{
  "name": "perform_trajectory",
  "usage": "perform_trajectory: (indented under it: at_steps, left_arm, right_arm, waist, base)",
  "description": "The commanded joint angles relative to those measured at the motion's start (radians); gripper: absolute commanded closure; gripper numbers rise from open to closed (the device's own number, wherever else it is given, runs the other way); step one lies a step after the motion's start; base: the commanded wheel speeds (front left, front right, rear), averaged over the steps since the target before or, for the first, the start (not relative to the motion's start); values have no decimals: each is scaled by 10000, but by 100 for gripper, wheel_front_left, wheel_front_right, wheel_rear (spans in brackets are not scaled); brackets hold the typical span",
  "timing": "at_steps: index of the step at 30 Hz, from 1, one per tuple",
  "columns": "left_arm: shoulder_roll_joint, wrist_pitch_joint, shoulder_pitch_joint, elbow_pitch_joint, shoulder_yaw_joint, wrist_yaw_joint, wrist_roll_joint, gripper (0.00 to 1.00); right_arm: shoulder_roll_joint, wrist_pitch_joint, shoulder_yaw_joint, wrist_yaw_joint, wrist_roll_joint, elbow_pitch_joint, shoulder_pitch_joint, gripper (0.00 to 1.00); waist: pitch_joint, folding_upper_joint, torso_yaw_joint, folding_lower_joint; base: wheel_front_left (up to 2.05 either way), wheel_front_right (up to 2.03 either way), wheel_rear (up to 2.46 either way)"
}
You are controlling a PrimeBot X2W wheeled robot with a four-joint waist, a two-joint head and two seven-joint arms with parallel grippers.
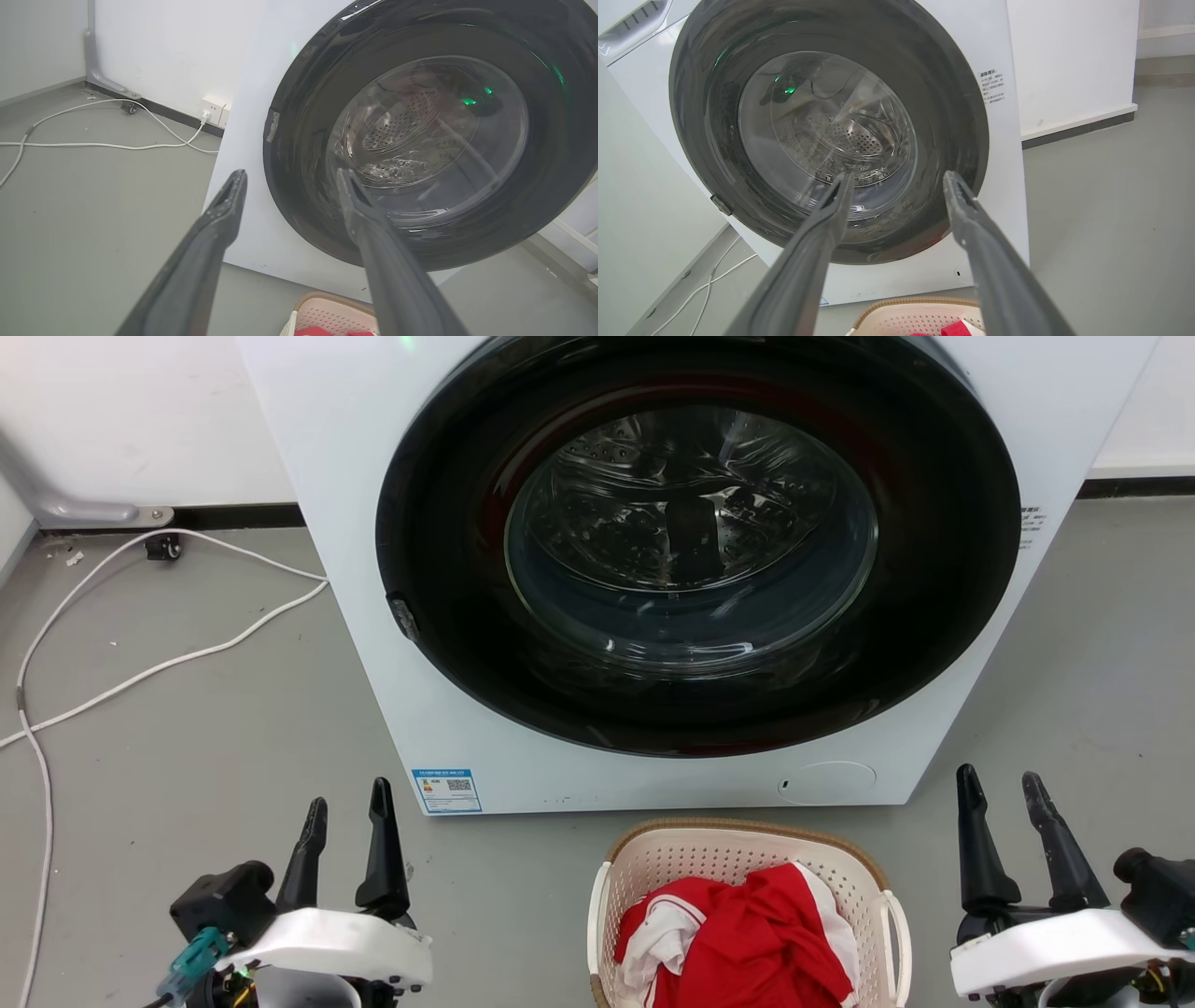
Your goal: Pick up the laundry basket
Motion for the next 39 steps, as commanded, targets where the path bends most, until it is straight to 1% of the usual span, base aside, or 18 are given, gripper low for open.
perform_trajectory:
  at_steps: [1,16,34,39]
  left_arm:
    - [32,-66,31,-57,-38,63,208,0]
    - [36,-417,112,84,-207,183,1582,0]
    - [38,-813,309,247,-390,340,3009,0]
    - [39,-907,358,275,-424,340,3297,0]
  right_arm:
    - [-44,-100,16,0,-236,-124,59,0]
    - [-49,-446,-144,0,-1584,-388,217,0]
    - [-55,-828,-30,-1,-2808,-684,497,0]
    - [-56,-916,-71,-1,-2960,-714,553,0]
  waist:
    - [3,0,1,0]
    - [-24,0,-5,0]
    - [-141,0,44,0]
    - [-190,0,61,0]
  base:
    - [0,0,0]
    - [0,0,0]
    - [0,0,0]
    - [0,0,0]
